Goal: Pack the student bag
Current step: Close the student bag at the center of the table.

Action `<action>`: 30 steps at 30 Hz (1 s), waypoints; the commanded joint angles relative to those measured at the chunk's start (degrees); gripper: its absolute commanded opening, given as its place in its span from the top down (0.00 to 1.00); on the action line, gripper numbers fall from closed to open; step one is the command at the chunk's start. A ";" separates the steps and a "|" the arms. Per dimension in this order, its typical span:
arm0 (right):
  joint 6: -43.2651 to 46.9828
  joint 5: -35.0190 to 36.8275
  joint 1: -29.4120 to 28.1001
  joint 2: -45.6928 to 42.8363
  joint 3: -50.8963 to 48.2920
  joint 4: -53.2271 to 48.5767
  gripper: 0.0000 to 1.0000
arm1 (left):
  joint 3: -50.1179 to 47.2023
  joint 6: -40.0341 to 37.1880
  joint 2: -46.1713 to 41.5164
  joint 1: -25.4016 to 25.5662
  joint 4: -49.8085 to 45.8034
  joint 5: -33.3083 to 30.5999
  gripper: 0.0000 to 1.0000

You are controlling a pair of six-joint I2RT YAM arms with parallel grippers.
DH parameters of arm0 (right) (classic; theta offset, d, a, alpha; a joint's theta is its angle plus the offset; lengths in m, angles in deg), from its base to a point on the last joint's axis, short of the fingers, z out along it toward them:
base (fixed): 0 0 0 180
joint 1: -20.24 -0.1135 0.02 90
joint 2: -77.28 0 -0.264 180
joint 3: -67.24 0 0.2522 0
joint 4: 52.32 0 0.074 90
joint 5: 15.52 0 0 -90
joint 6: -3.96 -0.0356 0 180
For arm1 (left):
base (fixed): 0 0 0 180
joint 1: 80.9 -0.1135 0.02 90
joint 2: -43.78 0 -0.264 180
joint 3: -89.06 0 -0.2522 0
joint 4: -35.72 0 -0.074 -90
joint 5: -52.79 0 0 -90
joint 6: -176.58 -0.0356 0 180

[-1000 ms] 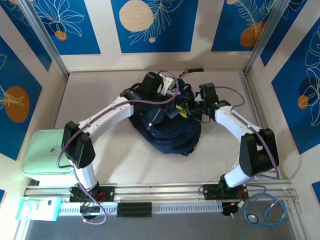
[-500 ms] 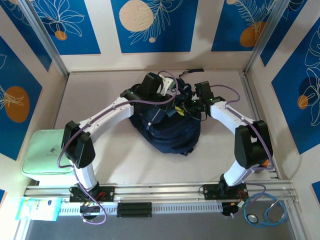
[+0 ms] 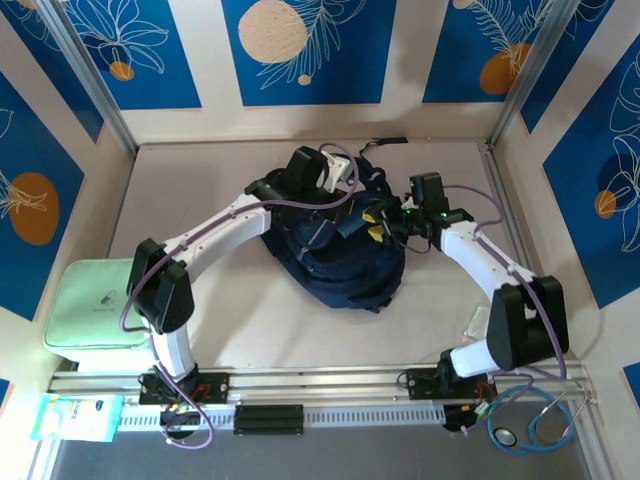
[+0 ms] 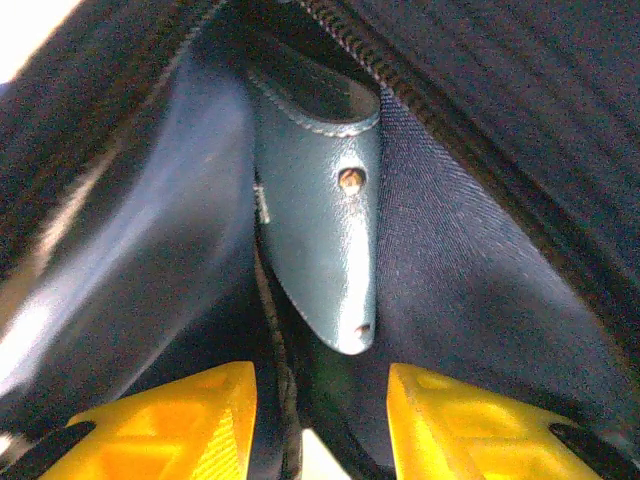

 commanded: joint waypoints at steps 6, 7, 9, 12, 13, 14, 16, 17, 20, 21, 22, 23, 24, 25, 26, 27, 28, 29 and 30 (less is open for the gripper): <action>6.18 1.79 6.35 -11.19 -7.30 -4.78 0.55 | -4.27 0.08 -1.16 -0.72 3.00 7.03 0.60; 7.02 3.14 7.14 -12.42 -7.96 -6.27 0.54 | -5.49 -0.13 -1.90 -0.72 3.39 8.18 0.52; 8.66 4.55 9.01 -14.43 -8.94 -7.82 0.53 | -8.33 -1.00 -3.62 -0.85 4.06 10.31 0.43; 12.15 6.26 10.24 -16.96 -10.07 -9.05 0.49 | -13.98 -1.57 -7.42 -1.49 4.95 10.98 0.29; 13.19 6.92 10.26 -17.67 -10.39 -9.57 0.48 | -16.23 -1.31 -8.85 -2.03 5.42 11.02 0.28; 13.75 7.47 10.33 -18.20 -10.68 -10.02 0.46 | -18.28 -0.85 -10.20 -2.67 5.96 11.03 0.28; 15.17 6.92 10.25 -18.89 -11.94 -9.07 0.43 | -23.28 1.66 -13.42 -4.58 7.55 9.52 0.27; 15.74 6.15 10.19 -18.90 -12.28 -8.46 0.41 | -25.21 3.17 -14.60 -5.56 7.97 8.60 0.27; 17.37 2.49 9.39 -17.41 -12.49 -6.41 0.39 | -30.46 10.20 -17.32 -9.33 8.13 4.93 0.28; 17.65 1.84 8.82 -16.76 -12.30 -5.89 0.39 | -32.09 12.80 -17.86 -10.57 8.31 3.95 0.30; 18.08 1.35 7.95 -16.14 -12.06 -5.23 0.39 | -33.59 14.97 -18.15 -11.57 8.85 3.53 0.32; 18.24 1.22 7.29 -15.61 -11.74 -4.82 0.39 | -34.76 16.75 -18.30 -12.21 9.70 3.38 0.33; 18.47 1.30 6.54 -15.01 -11.34 -4.61 0.39 | -35.80 18.56 -18.16 -12.68 10.75 3.38 0.37; 18.46 1.35 5.97 -14.40 -10.92 -4.52 0.39 | -36.39 20.43 -17.75 -12.91 11.73 3.50 0.40; 18.48 1.39 5.57 -13.85 -10.58 -4.40 0.39 | -36.64 21.67 -17.19 -13.01 12.54 3.58 0.42; 18.48 1.31 5.28 -13.38 -10.27 -4.20 0.39 | -36.61 22.91 -16.40 -13.02 13.04 3.51 0.45; 18.42 1.18 5.08 -12.91 -10.08 -4.01 0.39 | -36.42 24.00 -15.54 -13.02 13.35 3.51 0.48; 18.47 0.86 4.84 -12.65 -10.05 -3.63 0.39 | -36.15 24.71 -14.79 -13.02 13.64 3.38 0.51; 18.50 0.26 4.65 -12.26 -9.90 -3.03 0.39 | -36.02 25.76 -13.99 -13.02 14.02 3.02 0.54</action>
